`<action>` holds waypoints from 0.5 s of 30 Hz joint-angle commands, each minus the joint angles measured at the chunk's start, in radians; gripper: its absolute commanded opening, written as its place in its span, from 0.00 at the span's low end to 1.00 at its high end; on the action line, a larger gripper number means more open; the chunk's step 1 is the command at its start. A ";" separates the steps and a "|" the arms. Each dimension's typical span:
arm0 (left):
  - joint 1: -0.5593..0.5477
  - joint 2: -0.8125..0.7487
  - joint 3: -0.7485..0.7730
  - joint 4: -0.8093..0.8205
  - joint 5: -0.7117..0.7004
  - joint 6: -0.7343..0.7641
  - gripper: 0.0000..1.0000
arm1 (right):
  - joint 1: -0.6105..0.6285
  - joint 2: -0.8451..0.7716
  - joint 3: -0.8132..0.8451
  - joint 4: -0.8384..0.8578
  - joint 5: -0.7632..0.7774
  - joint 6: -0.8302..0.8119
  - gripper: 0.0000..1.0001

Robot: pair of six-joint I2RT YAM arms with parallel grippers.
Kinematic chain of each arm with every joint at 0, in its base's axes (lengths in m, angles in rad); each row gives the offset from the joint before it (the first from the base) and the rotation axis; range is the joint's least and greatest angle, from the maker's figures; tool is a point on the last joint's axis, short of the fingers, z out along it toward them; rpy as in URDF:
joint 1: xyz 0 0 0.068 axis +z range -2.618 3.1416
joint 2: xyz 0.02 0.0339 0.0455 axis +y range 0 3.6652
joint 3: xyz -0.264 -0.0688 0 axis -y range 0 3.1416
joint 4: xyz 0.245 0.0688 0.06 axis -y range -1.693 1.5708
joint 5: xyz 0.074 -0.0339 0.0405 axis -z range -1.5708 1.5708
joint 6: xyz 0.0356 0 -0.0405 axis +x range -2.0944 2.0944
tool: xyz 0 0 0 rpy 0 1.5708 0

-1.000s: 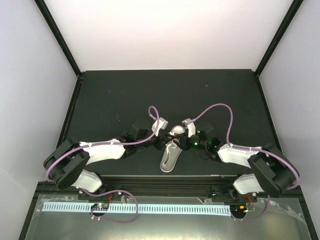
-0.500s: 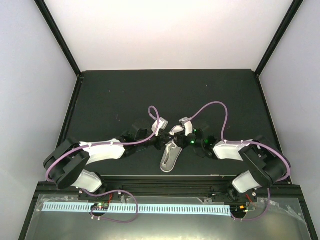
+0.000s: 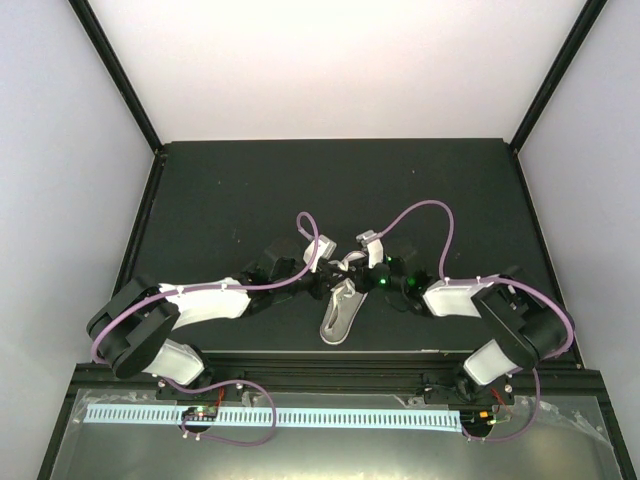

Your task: Tie the shoes

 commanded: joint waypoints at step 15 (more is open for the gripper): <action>-0.003 -0.028 0.010 -0.019 -0.066 -0.001 0.02 | 0.004 -0.552 -0.106 -0.311 0.210 -0.055 0.02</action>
